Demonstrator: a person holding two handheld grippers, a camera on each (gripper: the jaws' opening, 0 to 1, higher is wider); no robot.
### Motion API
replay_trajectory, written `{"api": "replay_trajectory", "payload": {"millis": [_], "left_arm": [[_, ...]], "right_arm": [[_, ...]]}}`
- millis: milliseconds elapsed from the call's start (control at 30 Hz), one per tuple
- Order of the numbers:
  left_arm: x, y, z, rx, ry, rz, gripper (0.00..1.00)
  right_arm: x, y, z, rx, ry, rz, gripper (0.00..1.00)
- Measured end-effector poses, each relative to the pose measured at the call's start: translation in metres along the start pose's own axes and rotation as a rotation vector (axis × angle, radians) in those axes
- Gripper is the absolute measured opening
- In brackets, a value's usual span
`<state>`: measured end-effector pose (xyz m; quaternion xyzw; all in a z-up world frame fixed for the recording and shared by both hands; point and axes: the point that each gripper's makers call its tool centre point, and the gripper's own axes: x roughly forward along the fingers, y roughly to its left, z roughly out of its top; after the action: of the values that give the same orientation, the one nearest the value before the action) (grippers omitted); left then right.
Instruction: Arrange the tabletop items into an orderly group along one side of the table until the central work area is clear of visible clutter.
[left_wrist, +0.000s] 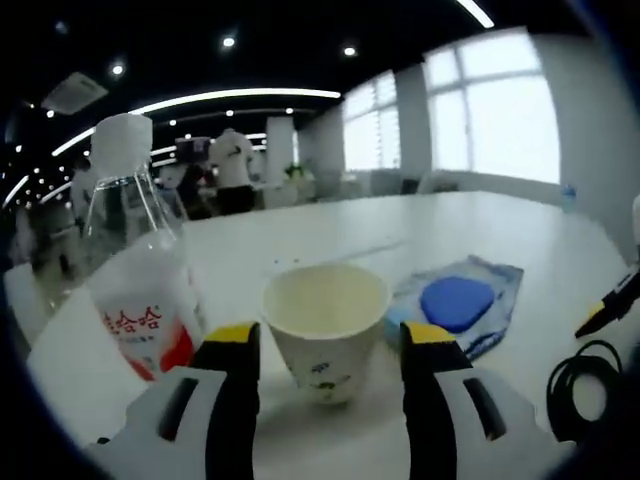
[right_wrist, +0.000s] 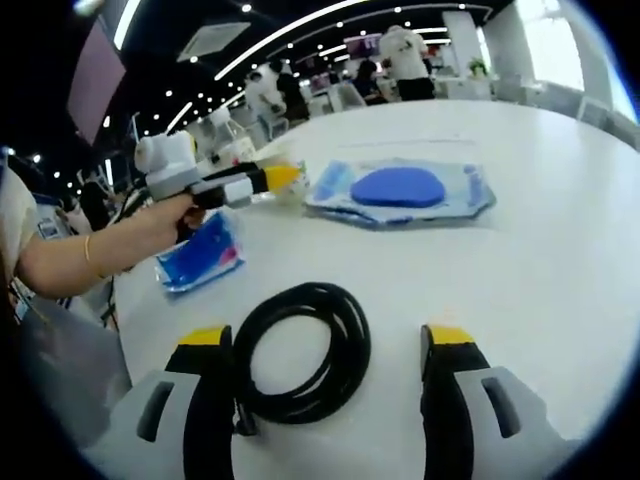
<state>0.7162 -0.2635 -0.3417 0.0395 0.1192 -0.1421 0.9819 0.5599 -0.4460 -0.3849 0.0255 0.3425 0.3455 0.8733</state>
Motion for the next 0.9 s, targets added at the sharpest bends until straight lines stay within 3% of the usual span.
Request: {"api": "replay_trajectory", "payload": {"millis": [200,433,633,900], "left_arm": [[-0.010,-0.002,-0.003,-0.021,0.045,0.013,0.59],[-0.025,-0.017,0.001,-0.001,0.065,-0.020,0.60],[-0.039,-0.022,0.004,-0.035,0.084,-0.040,0.66],[-0.057,-0.026,0.016,-0.071,0.072,-0.065,0.80]], "right_arm": [[0.000,0.003,0.003,0.003,-0.009,0.012,0.76],[0.000,0.004,0.008,-0.007,-0.015,0.017,0.76],[-0.003,0.006,0.015,-0.040,-0.021,0.019,0.76],[-0.004,0.010,0.020,-0.087,-0.013,0.025,0.75]]}}
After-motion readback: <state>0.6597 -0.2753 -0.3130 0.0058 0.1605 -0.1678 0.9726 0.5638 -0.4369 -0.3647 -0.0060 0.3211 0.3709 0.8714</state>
